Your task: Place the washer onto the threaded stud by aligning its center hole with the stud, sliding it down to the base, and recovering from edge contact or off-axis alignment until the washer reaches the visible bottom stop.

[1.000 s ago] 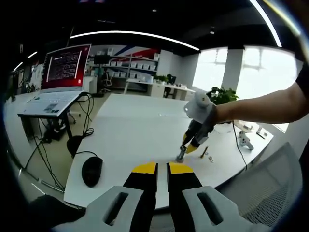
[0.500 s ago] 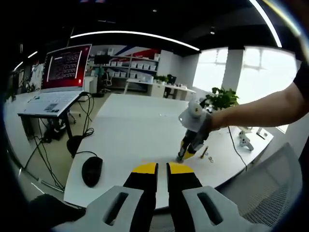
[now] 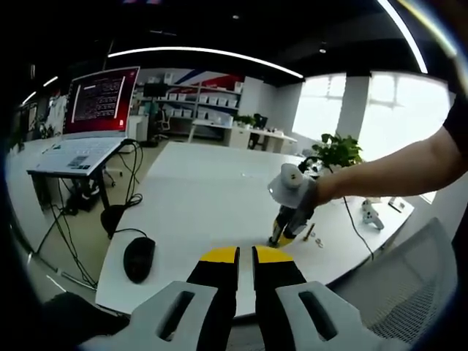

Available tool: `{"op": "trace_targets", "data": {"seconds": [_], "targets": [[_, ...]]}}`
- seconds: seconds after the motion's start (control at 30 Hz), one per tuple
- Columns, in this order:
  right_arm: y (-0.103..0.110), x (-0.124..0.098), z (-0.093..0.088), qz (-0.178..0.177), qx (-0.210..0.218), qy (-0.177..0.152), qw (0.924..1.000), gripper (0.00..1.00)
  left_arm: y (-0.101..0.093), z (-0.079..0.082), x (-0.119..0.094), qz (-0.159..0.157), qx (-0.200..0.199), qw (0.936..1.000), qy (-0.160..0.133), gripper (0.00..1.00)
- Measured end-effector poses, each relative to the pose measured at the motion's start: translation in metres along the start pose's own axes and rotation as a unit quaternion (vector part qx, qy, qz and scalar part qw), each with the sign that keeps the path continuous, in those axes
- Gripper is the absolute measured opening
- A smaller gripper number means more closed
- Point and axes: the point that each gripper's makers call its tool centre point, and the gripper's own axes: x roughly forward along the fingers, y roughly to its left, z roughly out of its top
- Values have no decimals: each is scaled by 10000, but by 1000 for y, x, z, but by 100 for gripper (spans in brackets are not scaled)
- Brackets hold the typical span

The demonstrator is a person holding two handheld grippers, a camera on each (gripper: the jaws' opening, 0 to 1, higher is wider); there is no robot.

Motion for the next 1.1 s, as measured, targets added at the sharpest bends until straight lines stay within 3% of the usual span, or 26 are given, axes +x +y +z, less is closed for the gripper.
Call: {"op": "trace_targets", "data": {"seconds": [0.13, 0.2, 0.33, 0.47, 0.77, 1.1], "targets": [[-1, 2, -2, 29, -2, 12, 10000, 24, 0, 0, 0, -1, 0, 10000, 3, 4], [0, 5, -6, -36, -400, 57, 9992, 25, 0, 0, 0, 13, -2, 10000, 16, 4], [7, 8, -10, -8, -172, 14, 9999, 26, 0, -1, 0, 13, -4, 10000, 38, 4], [5, 1, -8, -110, 58, -120, 9999, 38, 0, 0, 0, 13, -17, 10000, 11, 4], [19, -23, 3, -99, 218, -629, 9977, 40, 0, 0, 0, -2, -15, 10000, 15, 4], [30, -35, -13, -120, 648, -821, 9944, 39, 0, 0, 0, -9, -21, 10000, 7, 5]]}}
